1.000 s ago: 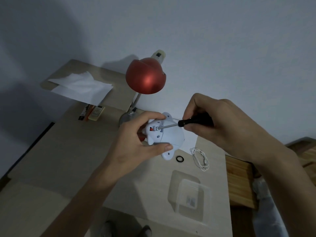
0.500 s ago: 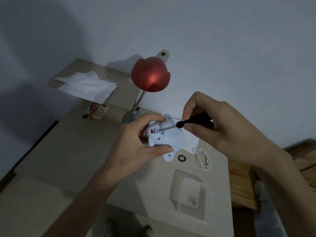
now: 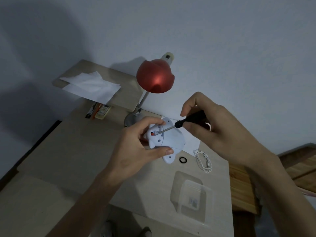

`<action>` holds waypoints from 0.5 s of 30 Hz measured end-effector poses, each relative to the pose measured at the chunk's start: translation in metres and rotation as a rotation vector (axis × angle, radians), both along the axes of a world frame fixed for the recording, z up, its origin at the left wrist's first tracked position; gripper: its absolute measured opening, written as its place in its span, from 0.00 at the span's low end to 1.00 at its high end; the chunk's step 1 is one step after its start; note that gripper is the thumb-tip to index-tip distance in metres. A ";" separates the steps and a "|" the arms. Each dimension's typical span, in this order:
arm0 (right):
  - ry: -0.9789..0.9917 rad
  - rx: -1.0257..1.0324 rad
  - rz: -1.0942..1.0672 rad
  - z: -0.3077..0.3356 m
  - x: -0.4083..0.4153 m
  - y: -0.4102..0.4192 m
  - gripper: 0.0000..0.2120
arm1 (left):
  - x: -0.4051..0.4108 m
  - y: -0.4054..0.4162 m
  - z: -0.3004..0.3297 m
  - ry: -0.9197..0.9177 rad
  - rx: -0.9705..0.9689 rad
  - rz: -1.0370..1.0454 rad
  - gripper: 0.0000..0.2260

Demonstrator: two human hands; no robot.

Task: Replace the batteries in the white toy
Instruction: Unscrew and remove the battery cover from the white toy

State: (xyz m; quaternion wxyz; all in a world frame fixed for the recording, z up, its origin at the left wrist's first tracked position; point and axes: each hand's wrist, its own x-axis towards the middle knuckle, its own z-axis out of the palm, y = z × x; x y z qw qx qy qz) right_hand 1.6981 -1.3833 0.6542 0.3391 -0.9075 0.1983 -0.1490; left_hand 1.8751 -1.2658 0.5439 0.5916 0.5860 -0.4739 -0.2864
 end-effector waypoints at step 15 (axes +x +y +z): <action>0.009 -0.015 0.010 0.003 0.006 0.006 0.11 | 0.000 0.005 0.002 -0.019 0.029 -0.013 0.26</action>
